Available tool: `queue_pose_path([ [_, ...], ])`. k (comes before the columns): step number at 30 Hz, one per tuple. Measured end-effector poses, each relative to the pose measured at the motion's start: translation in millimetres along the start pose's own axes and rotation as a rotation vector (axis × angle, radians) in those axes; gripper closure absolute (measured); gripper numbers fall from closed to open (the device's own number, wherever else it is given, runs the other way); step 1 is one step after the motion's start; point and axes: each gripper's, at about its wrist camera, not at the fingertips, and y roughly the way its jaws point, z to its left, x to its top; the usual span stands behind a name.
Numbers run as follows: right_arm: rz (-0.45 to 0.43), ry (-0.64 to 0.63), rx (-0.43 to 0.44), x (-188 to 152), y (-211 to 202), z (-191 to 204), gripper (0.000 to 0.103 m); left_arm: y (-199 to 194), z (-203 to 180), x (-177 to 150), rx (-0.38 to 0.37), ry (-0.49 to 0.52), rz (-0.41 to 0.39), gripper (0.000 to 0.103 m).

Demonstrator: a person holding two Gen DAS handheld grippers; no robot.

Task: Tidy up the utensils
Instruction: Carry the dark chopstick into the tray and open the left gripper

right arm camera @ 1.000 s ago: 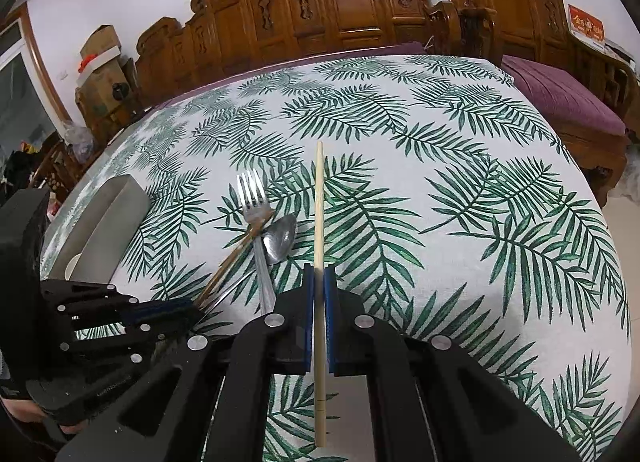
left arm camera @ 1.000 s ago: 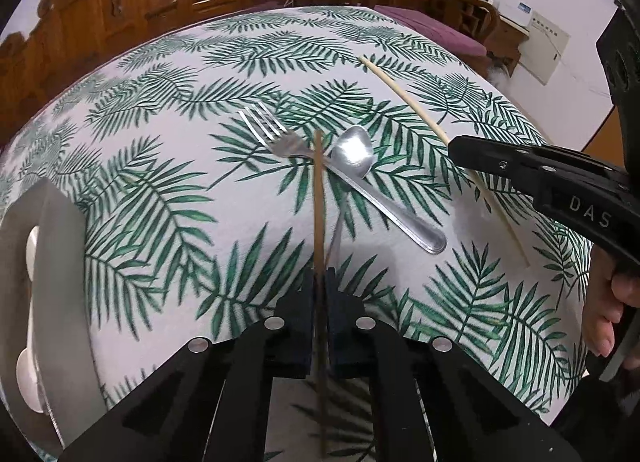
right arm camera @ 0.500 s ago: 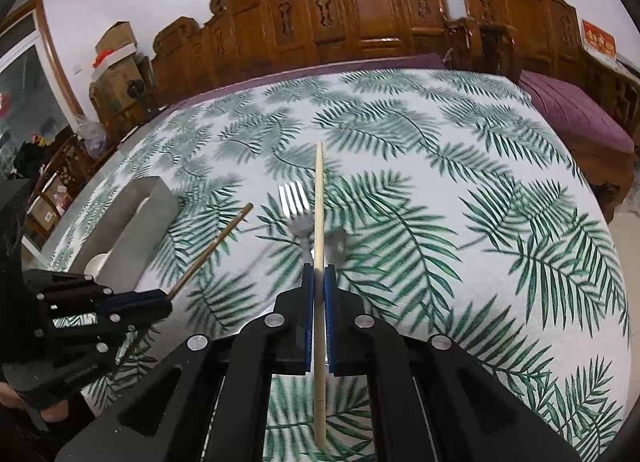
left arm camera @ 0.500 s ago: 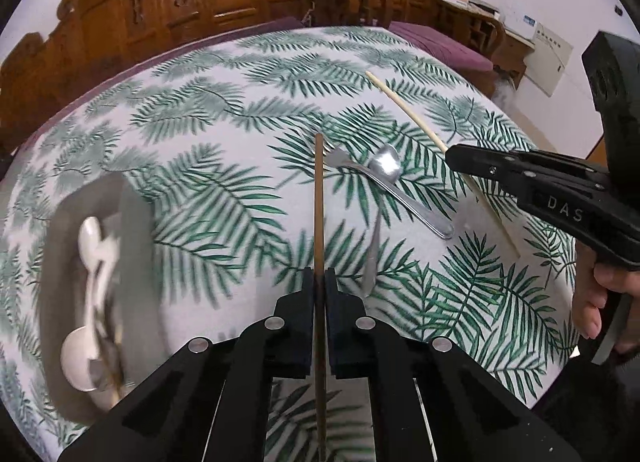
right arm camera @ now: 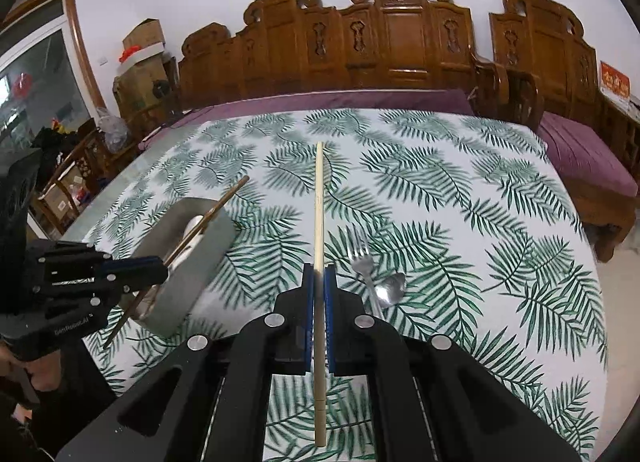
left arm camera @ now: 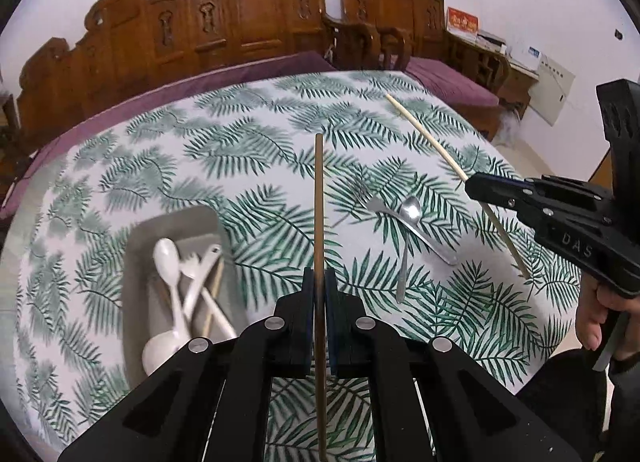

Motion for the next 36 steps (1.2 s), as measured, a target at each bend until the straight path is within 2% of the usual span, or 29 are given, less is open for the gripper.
queue_pose_path([
  [7, 0.006, -0.012, -0.001, 11.2, -14.4, 28.8, 0.097, -29.6, 20.6, 4.1, 0.007, -0.008, -0.025, 0.099],
  [13, 0.022, -0.021, 0.008, 20.3, -14.7, 49.4, 0.097, -32.7, 46.9, 5.6, 0.013, -0.023, -0.014, 0.099],
  [23, 0.065, -0.021, 0.028, 28.1, 14.1, 66.4, 0.097, 7.8, 97.9, 3.2, -0.002, -0.085, 0.062, 0.099],
  [36, 0.13, -0.053, 0.064, 32.0, 49.0, 83.9, 0.097, 65.4, 129.9, -26.3, 0.004, -0.13, 0.177, 0.099],
])
